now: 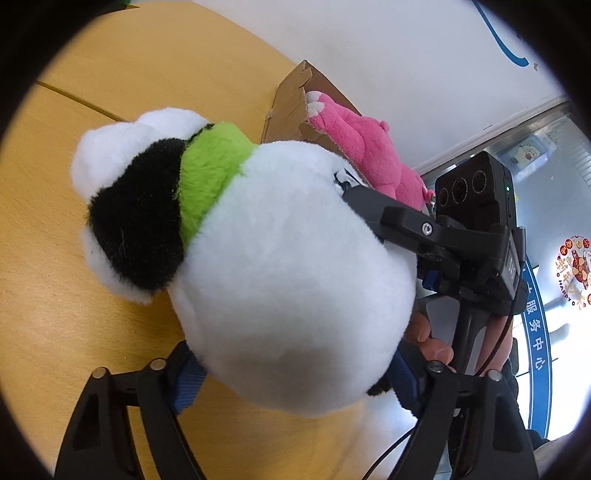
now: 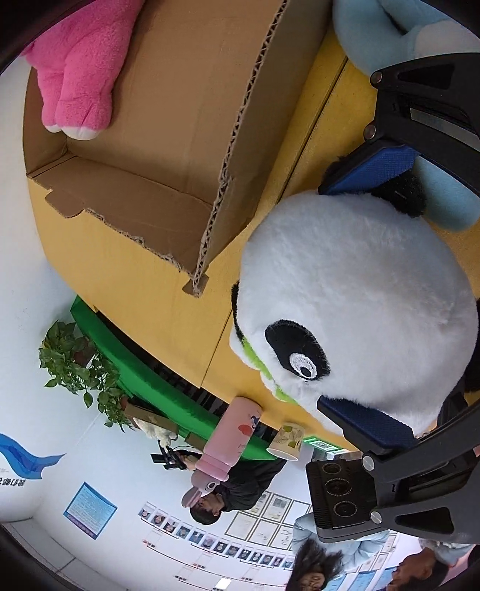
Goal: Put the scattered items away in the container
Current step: 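Close both grippers on the panda's body and lift it, then carry the panda over the box and lower it beside the pink bear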
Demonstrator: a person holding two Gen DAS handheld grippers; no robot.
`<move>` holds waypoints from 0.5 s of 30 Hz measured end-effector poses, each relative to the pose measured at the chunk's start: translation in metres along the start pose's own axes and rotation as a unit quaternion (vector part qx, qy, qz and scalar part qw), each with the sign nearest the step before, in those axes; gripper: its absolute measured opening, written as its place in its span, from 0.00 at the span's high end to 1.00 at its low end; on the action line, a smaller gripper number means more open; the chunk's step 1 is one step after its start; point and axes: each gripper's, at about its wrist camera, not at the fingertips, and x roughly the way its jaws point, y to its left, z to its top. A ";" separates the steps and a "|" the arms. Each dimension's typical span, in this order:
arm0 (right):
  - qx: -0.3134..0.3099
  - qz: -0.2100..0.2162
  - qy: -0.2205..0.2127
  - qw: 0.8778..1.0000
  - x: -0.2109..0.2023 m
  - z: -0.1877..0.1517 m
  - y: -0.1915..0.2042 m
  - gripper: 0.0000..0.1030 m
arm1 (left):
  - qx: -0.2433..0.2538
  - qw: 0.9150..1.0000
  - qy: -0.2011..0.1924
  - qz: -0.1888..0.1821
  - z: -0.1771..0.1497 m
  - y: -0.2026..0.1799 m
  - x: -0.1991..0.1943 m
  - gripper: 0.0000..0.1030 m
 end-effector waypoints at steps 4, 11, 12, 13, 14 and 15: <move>-0.025 0.004 -0.020 0.999 -0.011 -0.014 0.014 0.16 | 0.019 1.000 0.000 0.014 -0.010 -0.009 -0.003 0.26; -0.057 0.002 -0.063 0.996 -0.042 -0.028 0.036 0.23 | 0.054 0.998 -0.021 0.020 -0.025 -0.036 -0.017 0.27; -0.062 0.004 -0.073 0.995 -0.049 -0.028 0.038 0.23 | 0.063 0.997 -0.028 0.022 -0.025 -0.043 -0.021 0.27; -0.064 0.006 -0.085 0.994 -0.057 -0.029 0.041 0.23 | 0.074 0.996 -0.035 0.023 -0.023 -0.050 -0.025 0.27; -0.067 0.009 -0.099 0.993 -0.066 -0.029 0.044 0.23 | 0.083 0.995 -0.041 0.025 -0.020 -0.056 -0.029 0.27; -0.071 0.010 -0.111 0.991 -0.075 -0.028 0.047 0.23 | 0.094 0.994 -0.048 0.025 -0.019 -0.064 -0.033 0.27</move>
